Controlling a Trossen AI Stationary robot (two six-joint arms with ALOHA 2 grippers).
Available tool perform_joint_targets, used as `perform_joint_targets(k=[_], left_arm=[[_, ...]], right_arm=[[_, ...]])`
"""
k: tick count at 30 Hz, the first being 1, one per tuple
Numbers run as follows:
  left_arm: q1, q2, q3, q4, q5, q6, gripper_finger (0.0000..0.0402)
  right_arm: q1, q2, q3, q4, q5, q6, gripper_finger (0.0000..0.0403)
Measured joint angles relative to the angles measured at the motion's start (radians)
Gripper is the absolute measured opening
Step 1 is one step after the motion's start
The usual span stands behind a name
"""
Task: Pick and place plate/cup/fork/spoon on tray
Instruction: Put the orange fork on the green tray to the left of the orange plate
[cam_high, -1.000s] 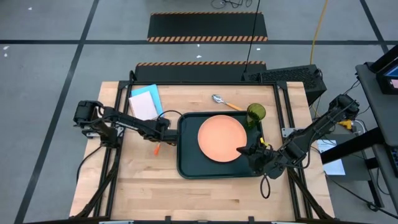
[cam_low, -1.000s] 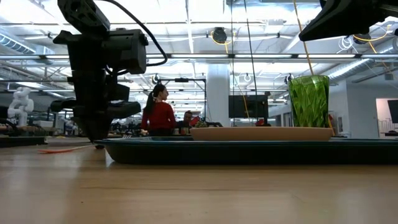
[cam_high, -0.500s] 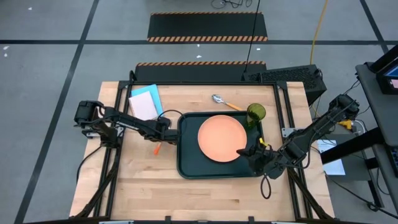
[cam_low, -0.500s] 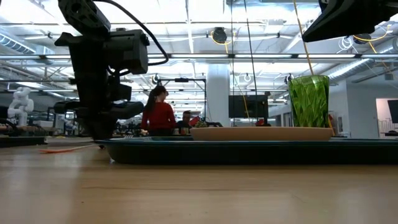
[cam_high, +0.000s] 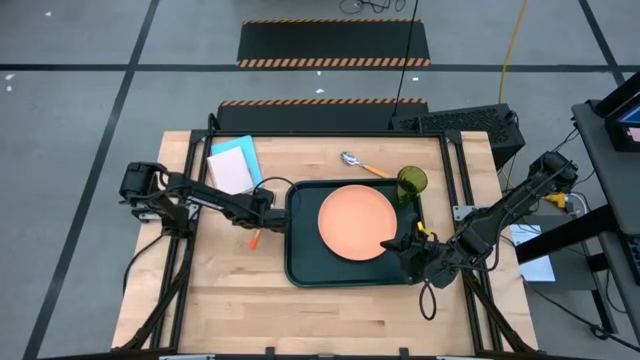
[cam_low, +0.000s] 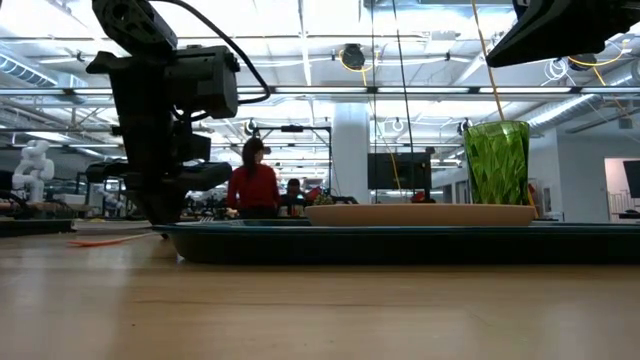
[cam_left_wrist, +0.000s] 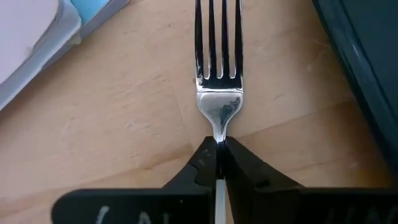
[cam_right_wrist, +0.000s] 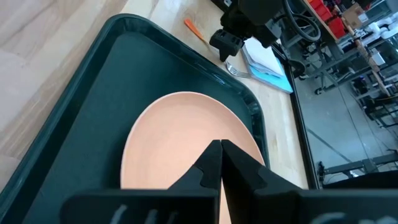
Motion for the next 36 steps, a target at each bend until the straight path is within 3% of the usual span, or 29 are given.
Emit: perform_joint_targets(k=[13, 21, 30, 36], left_arm=[[-0.022, 0.002, 0.195, -0.056, 0.024, 0.088, 0.0011], [-0.067, 0.001, 0.391, -0.188, -0.065, 0.083, 0.0010], [-0.135, 0.001, 0.439, -0.100, -0.186, -0.055, 0.0010], [-0.177, 0.076, 0.440, 0.030, -0.210, -0.118, 0.0010]], right_arm=[[0.023, -0.001, 0.000, -0.037, 0.001, -0.013, 0.0000], [0.067, -0.068, 0.000, -0.094, 0.006, 0.020, 0.0000], [0.084, -0.190, 0.000, -0.229, 0.007, 0.084, 0.0000], [0.084, -0.262, 0.000, -0.300, 0.007, 0.053, 0.0000]])
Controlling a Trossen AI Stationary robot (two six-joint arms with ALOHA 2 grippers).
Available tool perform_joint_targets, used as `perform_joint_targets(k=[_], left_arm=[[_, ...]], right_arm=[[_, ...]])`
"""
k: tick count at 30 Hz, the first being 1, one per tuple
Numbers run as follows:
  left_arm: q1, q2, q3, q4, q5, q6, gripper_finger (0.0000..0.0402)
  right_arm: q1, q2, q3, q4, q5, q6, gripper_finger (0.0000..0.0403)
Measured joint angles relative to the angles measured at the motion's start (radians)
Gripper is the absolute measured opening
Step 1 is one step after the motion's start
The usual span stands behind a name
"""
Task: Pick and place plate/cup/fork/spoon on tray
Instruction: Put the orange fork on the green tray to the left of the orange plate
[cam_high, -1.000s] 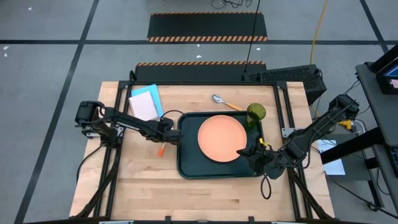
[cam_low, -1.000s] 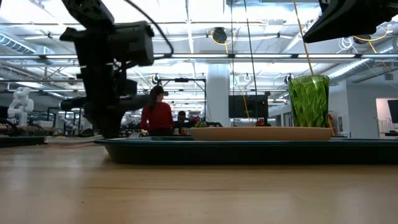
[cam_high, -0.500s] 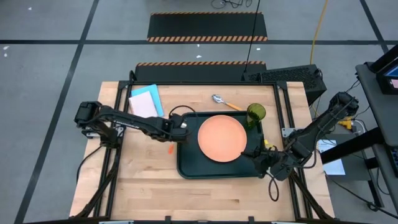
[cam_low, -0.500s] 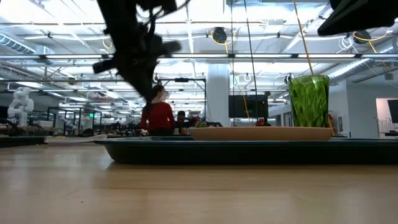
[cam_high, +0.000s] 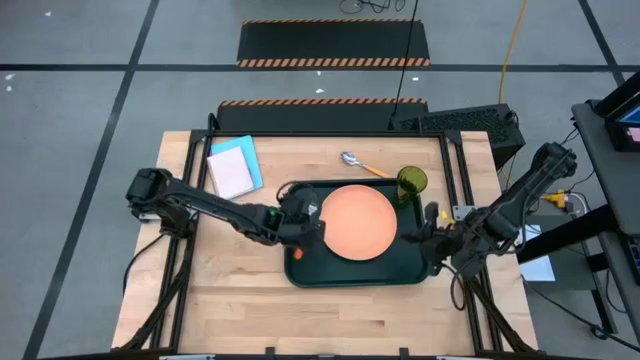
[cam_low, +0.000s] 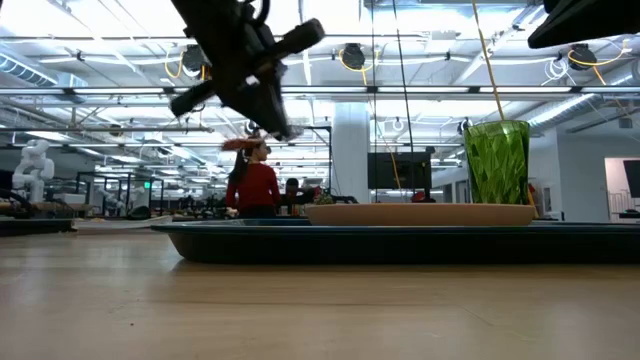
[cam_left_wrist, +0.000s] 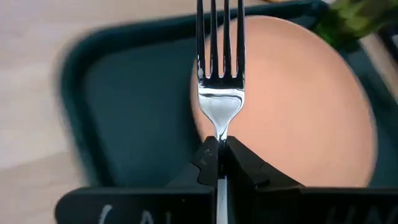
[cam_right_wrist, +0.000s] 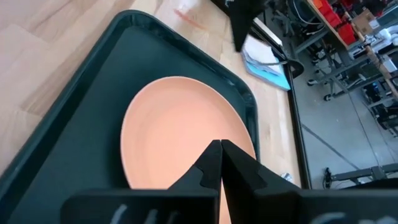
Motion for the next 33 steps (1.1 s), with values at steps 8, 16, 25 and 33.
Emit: perform_joint_targets(k=[8, 16, 25, 33], left_arm=[[-0.035, 0.116, -0.001, 0.145, -0.001, -0.068, 0.0010], [-0.037, 0.120, 0.000, 0.166, -0.031, -0.067, 0.0010], [-0.014, 0.119, 0.000, 0.161, -0.037, -0.027, 0.0010], [0.007, 0.119, 0.000, 0.162, -0.037, -0.011, 0.0010]], right_arm=[[-0.004, -0.040, -0.001, -0.003, -0.001, -0.002, 0.0000], [-0.076, -0.030, -0.190, 0.376, -0.121, -0.025, 0.0000], [-0.260, 0.105, -0.248, 0.487, -0.398, 0.158, 0.0000], [-0.332, 0.308, -0.248, 0.487, -0.420, 0.218, 0.0000]])
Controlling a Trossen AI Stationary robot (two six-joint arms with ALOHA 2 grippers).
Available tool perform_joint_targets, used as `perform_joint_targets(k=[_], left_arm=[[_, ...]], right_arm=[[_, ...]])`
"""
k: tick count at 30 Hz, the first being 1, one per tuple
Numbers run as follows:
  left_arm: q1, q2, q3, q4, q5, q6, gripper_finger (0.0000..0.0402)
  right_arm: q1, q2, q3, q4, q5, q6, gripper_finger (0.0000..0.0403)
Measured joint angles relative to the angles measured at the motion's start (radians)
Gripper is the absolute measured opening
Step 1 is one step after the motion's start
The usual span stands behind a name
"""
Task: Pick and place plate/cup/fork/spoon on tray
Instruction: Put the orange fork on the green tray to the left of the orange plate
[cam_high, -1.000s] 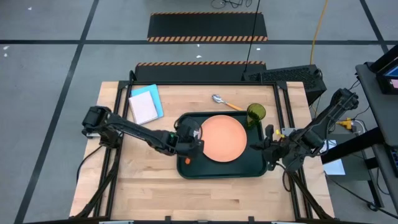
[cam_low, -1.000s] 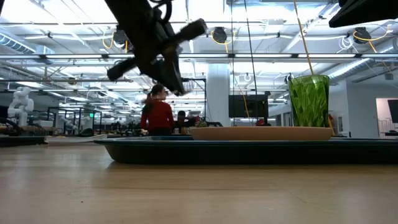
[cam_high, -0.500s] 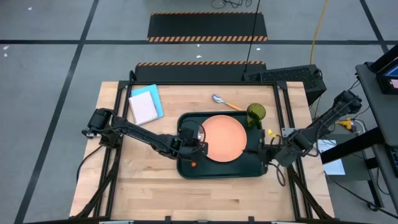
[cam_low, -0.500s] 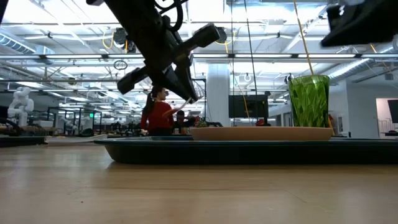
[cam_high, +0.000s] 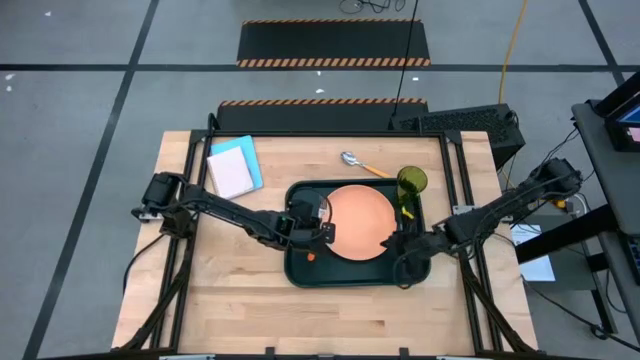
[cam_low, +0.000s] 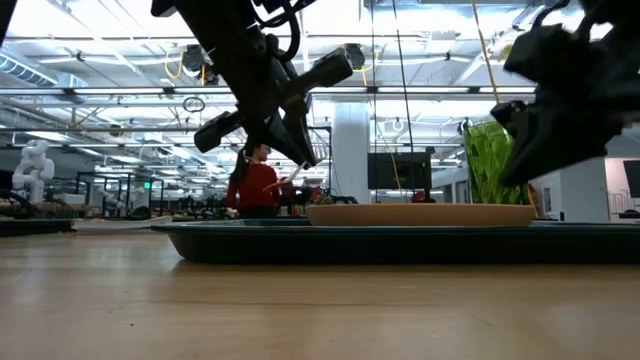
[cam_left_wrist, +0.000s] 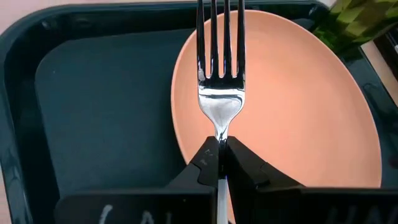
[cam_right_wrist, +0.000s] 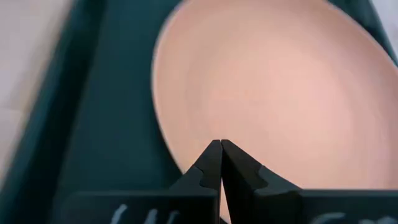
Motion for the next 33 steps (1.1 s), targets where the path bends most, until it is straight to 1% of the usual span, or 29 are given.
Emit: perform_joint_targets(k=[8, 10, 15, 18, 25, 33], left_arm=[[0.000, 0.000, 0.000, 0.000, -0.004, 0.014, 0.0010], [-0.001, 0.000, 0.000, 0.000, -0.006, 0.017, 0.0010], [-0.002, 0.000, 0.000, 0.000, -0.006, 0.018, 0.0012], [-0.005, 0.000, 0.000, 0.000, -0.006, 0.019, 0.0011], [-0.008, 0.000, 0.000, -0.002, -0.007, 0.023, 0.0012], [-0.008, 0.000, 0.000, -0.008, -0.007, 0.028, 0.0012]], right_arm=[[-0.060, 0.089, 0.000, -0.007, 0.000, -0.023, 0.0000], [-0.064, 0.093, 0.000, -0.019, -0.004, -0.023, 0.0000], [-0.069, 0.093, 0.000, -0.052, -0.052, -0.031, 0.0000], [-0.070, 0.093, 0.000, -0.082, -0.054, -0.031, 0.0000], [-0.070, 0.053, 0.000, -0.160, -0.053, -0.042, 0.0000], [-0.070, -0.062, 0.000, -0.245, -0.056, -0.024, 0.0000]])
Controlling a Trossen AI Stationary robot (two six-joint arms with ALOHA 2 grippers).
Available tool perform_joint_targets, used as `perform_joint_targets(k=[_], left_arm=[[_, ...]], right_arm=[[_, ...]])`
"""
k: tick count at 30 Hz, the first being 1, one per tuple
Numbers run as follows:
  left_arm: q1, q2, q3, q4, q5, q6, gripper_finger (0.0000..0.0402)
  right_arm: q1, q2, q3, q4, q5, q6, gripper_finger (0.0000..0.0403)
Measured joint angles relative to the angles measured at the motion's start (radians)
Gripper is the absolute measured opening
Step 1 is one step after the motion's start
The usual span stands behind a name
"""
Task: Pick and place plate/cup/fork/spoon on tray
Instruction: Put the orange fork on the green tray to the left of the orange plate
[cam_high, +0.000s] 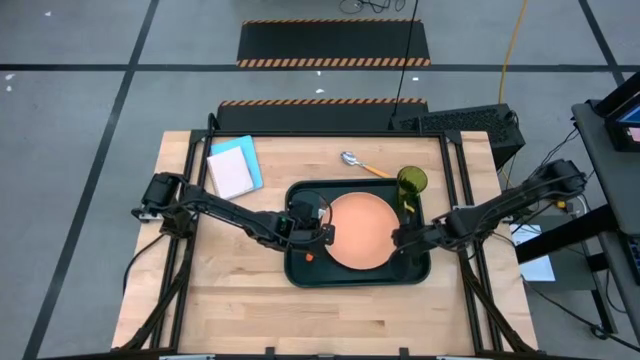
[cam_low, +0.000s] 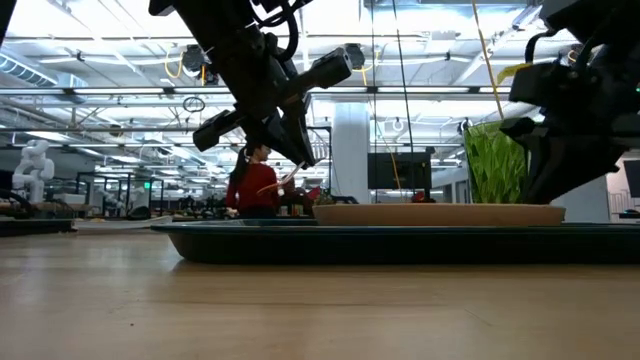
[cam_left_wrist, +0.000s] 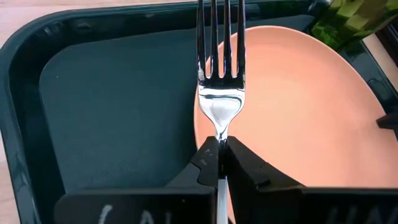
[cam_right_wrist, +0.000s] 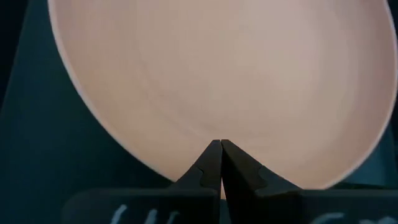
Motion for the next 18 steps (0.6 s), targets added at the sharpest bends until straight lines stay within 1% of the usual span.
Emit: perform_joint_targets(k=[8, 11, 15, 18], left_arm=[[0.000, 0.000, 0.000, 0.000, 0.000, 0.000, 0.0011], [0.000, 0.000, 0.000, 0.000, 0.000, -0.002, 0.0013], [0.002, 0.000, 0.000, 0.000, 0.000, -0.005, 0.0011], [0.002, 0.000, 0.000, 0.002, 0.000, -0.022, 0.0010]], right_arm=[[0.000, -0.099, 0.000, -0.017, 0.000, 0.018, 0.0000], [0.000, -0.098, -0.002, 0.005, -0.001, 0.037, 0.0000], [-0.008, -0.080, -0.039, 0.028, -0.056, 0.036, 0.0000], [-0.027, -0.074, -0.061, 0.019, -0.074, 0.022, 0.0000]])
